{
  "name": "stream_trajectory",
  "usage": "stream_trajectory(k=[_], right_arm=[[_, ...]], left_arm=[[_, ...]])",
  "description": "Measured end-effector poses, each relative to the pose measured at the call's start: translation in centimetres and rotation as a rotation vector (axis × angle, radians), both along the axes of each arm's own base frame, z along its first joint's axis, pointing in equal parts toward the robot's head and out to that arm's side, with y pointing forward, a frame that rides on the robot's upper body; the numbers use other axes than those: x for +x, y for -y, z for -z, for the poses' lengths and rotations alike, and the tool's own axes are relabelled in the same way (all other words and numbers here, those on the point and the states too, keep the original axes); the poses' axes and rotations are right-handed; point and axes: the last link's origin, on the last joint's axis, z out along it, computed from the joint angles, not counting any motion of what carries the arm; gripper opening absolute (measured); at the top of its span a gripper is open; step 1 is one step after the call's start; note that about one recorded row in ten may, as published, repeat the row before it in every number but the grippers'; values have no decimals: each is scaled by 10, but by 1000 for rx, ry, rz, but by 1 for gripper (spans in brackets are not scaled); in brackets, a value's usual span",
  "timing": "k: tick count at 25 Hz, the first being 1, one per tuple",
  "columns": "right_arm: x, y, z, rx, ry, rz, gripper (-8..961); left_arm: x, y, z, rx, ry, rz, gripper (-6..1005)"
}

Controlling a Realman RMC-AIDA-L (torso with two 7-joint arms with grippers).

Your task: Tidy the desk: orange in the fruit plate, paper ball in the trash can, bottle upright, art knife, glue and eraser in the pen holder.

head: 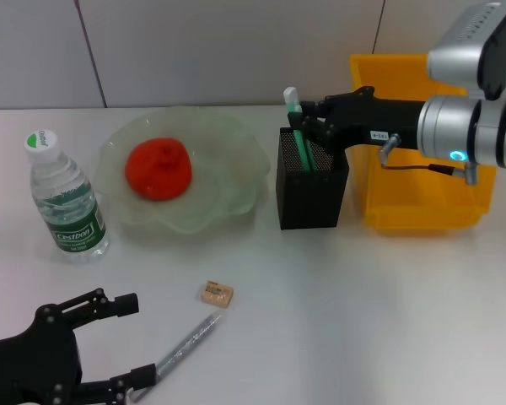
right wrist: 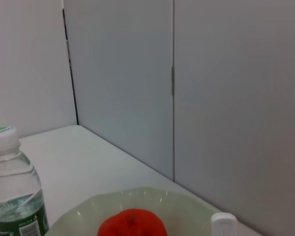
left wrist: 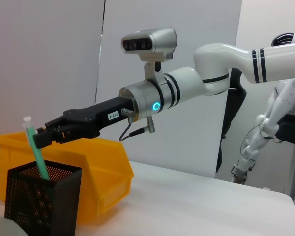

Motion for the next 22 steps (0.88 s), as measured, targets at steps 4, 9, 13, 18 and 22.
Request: stream_trajectory(k=[4,9,13,18,22], right_arm=[[-6,-2,-1,-24,-24,32,163],[-8,-7,3,-61,46,72,163],[-8,-7,4,-71,68,81,164],[-9,-8,2,-71,58,86,187],[-10,-8,-1,-60,51,84,218]], left_arm=[[0,0,0,-7,1,-4,863],[1,0,0,-13,4,-2,863],[0,2,0,-16,3,-6,863],[-1,2,0,-15,3,-5,863],[0,2,0,-17,3,-4,863]])
